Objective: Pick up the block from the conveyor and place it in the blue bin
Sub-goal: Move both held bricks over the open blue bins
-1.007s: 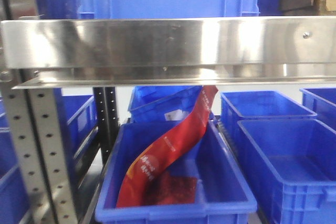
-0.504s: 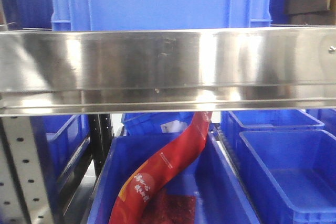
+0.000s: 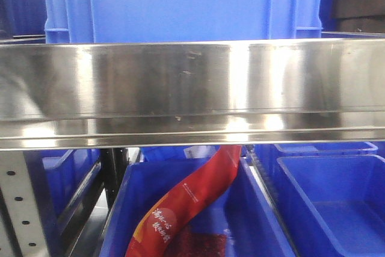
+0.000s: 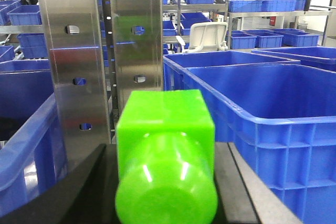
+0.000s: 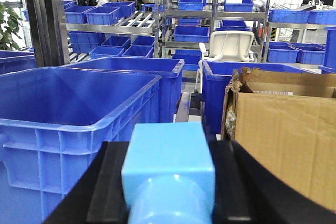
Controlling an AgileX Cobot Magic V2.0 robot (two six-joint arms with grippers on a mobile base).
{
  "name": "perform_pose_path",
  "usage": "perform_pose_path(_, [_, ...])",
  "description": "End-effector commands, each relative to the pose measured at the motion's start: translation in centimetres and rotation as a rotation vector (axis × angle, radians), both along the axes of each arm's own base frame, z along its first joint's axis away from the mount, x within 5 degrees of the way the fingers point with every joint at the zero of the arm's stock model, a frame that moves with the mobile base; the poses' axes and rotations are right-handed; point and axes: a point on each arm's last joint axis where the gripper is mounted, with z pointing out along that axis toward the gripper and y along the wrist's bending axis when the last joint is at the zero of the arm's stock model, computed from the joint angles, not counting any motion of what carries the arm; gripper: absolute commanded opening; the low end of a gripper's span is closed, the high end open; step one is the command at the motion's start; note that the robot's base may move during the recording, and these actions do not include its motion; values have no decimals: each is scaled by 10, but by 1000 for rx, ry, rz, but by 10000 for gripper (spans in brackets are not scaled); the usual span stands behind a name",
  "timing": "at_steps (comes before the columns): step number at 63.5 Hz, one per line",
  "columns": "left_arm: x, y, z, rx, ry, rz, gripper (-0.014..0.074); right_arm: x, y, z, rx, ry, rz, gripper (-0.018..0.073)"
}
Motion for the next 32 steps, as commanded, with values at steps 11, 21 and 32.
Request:
perform_pose_path(11, [-1, 0, 1, -8, -16, -6, -111, 0, 0, 1, -5, -17, -2, -167])
perform_pose_path(21, [-1, 0, 1, -8, -16, -6, -111, 0, 0, 1, -5, -17, -2, -167])
perform_pose_path(32, [-1, 0, 1, -8, -16, -6, -111, 0, 0, 1, -5, -17, -2, -167])
